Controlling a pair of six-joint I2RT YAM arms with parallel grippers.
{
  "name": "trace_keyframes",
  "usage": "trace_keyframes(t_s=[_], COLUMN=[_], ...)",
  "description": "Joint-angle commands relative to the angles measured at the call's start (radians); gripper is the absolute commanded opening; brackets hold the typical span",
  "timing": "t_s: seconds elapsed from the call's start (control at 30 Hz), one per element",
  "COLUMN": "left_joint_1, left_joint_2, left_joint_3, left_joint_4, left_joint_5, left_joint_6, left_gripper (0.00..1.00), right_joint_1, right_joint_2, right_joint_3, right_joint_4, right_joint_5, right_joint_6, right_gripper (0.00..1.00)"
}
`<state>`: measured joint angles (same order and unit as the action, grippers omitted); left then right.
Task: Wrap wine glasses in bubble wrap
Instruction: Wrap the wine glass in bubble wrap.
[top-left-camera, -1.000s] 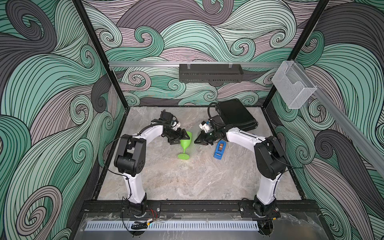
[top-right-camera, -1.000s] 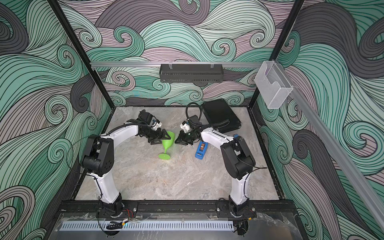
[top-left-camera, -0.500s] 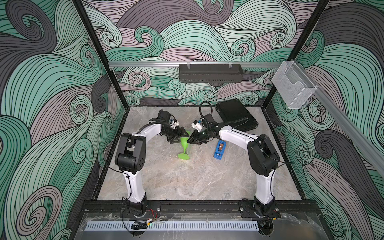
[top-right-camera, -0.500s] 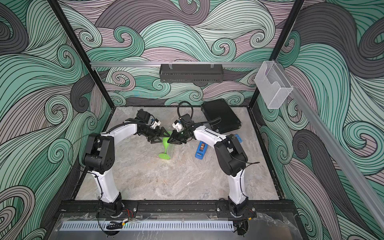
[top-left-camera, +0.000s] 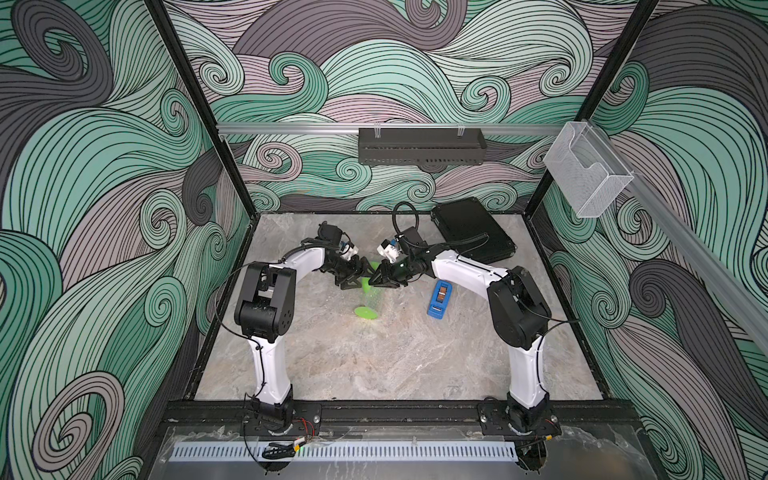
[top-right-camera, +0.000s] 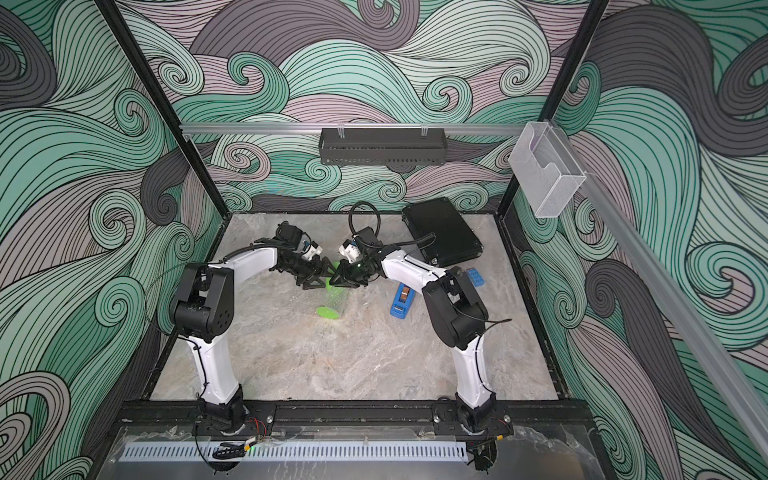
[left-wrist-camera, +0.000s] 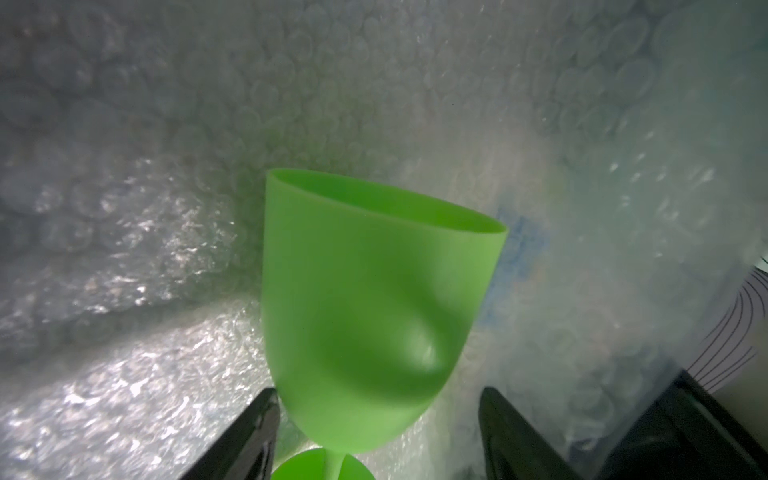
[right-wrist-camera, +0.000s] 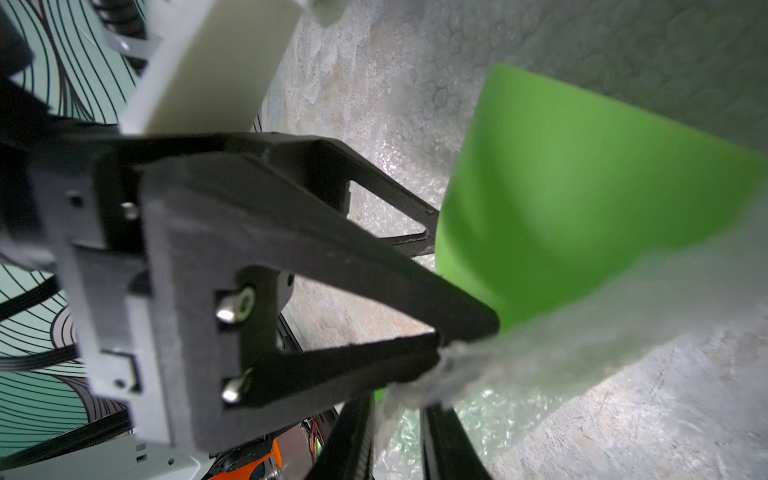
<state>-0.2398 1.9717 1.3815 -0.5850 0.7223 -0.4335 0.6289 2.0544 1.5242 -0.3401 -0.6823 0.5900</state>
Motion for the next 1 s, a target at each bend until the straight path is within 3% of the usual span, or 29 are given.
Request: trace_keyframes(t_s=[0.0,0.17,0.4,0.77,0.97], left_joint_1=[0.005,0.029,0.044,0.047,0.048], left_joint_2=[0.008,-0.02,-0.014,0.004,0.018], left_joint_3=[0.038,0.03,0.047,0.059,0.059], left_joint_4=[-0.024,-0.002,-0.011,-0.017,-0.042], left_joint_5=[0.015,0.06,0.092,0.113,0.056], left_joint_6=[0.013,-0.005,0.003,0.027,0.044], left_gripper=[0.74,0.75,0.84,0.86,0.77], right_joint_1=[0.006,0.006,0.006,0.017,0.021], right_joint_2=[0.021,0.024,0.027,0.039,0.047], right_joint_3=[0.015,0.015,0.016,0.055,0.07], right_joint_4=[0.003,0.003,0.012,-0.013,-0.026], right_joint_5=[-0.015,-0.013,-0.02,-0.022,-0.024], right_joint_6=[-0.011,-0.015,-0.007,-0.022,-0.023], right_gripper=[0.24,0.19,0.07,0.09,0.09])
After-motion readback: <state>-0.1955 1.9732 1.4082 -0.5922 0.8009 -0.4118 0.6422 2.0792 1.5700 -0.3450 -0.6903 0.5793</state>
